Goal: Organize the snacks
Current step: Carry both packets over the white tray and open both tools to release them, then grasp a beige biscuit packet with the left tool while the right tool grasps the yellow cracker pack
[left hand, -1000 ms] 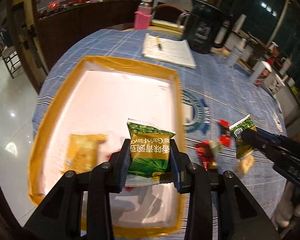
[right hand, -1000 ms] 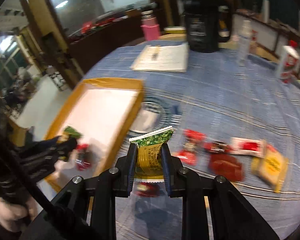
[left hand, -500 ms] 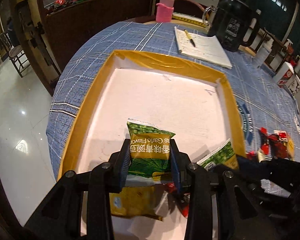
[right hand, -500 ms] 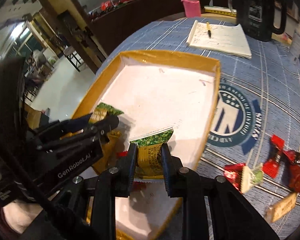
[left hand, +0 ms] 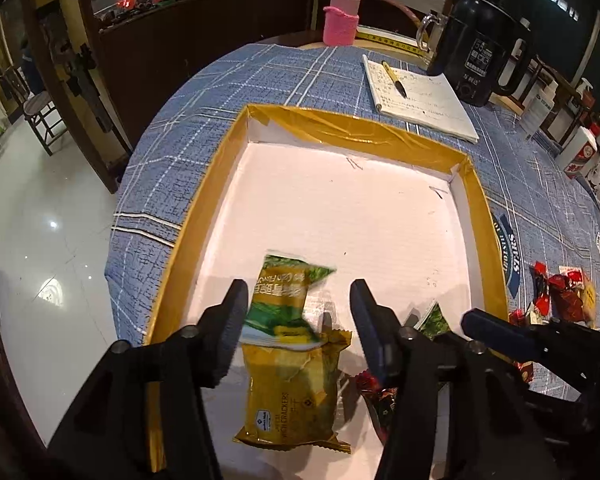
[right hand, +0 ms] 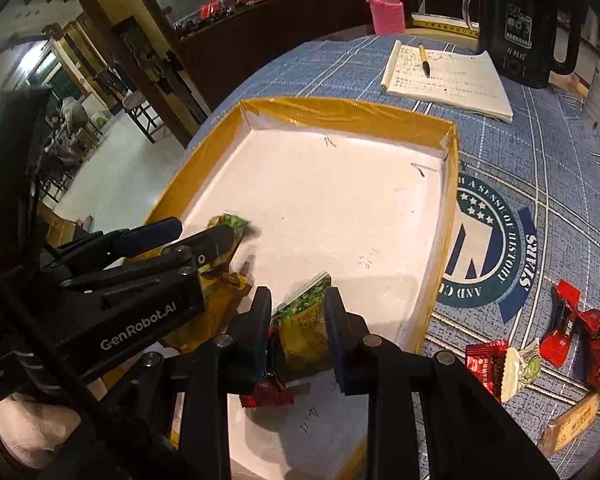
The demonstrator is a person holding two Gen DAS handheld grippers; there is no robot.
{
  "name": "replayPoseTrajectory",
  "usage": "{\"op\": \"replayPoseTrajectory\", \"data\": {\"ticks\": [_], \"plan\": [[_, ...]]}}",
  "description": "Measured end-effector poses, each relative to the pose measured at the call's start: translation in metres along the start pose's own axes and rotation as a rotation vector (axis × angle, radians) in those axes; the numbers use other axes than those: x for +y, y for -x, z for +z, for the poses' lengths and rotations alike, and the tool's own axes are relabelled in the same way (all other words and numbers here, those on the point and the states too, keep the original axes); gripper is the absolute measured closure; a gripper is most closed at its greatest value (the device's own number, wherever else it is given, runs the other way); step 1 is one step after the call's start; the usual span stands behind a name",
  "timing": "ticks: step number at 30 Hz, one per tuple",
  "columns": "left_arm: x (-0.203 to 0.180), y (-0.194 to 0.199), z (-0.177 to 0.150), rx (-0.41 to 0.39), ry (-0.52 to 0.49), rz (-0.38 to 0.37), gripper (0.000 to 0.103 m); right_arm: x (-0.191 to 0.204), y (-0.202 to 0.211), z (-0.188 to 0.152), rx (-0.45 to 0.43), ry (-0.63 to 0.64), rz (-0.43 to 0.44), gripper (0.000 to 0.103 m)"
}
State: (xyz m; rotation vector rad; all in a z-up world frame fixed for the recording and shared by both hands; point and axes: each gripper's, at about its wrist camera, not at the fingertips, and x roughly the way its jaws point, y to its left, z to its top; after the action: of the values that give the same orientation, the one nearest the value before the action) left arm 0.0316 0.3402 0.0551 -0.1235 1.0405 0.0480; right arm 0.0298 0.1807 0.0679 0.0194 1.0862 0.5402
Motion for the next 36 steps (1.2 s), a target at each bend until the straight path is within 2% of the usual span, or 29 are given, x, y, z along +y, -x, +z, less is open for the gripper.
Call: {"op": "replayPoseTrajectory", "data": {"ticks": [1,5,8,11,14,18,23,25,30,33,36], "plan": [[-0.001,0.002,0.001,-0.001,0.005,0.012,0.041,-0.002,0.004,0.000,-0.011,-0.006,0.006,0.076],[-0.008,0.015,0.002,-0.015,0.028,0.008,0.040,-0.014,0.026,-0.003,-0.053,-0.022,0.019,0.076],[-0.015,0.030,0.002,-0.043,0.069,-0.049,0.040,-0.035,0.048,-0.010,-0.089,-0.069,0.017,0.076],[-0.030,0.046,0.000,-0.075,0.092,-0.107,0.040,-0.077,0.076,-0.022,-0.123,-0.174,0.012,0.075],[-0.059,0.054,-0.004,-0.081,0.060,-0.145,0.039,-0.133,0.102,-0.044,-0.146,-0.317,-0.017,0.074],[-0.114,0.051,-0.018,-0.045,-0.051,-0.208,0.039,-0.206,0.126,-0.084,-0.146,-0.501,-0.066,0.072],[-0.193,0.042,-0.045,0.042,-0.223,-0.319,0.038,-0.248,0.150,-0.116,-0.159,-0.574,-0.105,0.072],[-0.227,0.038,-0.059,0.049,-0.314,-0.367,0.035,-0.260,0.159,-0.127,-0.165,-0.589,-0.125,0.072],[-0.285,0.020,-0.088,0.059,-0.512,-0.372,0.035,-0.291,0.174,-0.145,-0.161,-0.610,-0.152,0.069],[-0.303,0.004,-0.095,0.065,-0.558,-0.362,0.035,-0.308,0.175,-0.147,-0.155,-0.602,-0.164,0.067],[-0.311,-0.005,-0.096,0.058,-0.576,-0.354,0.034,-0.320,0.176,-0.141,-0.153,-0.536,-0.196,0.062]]}}
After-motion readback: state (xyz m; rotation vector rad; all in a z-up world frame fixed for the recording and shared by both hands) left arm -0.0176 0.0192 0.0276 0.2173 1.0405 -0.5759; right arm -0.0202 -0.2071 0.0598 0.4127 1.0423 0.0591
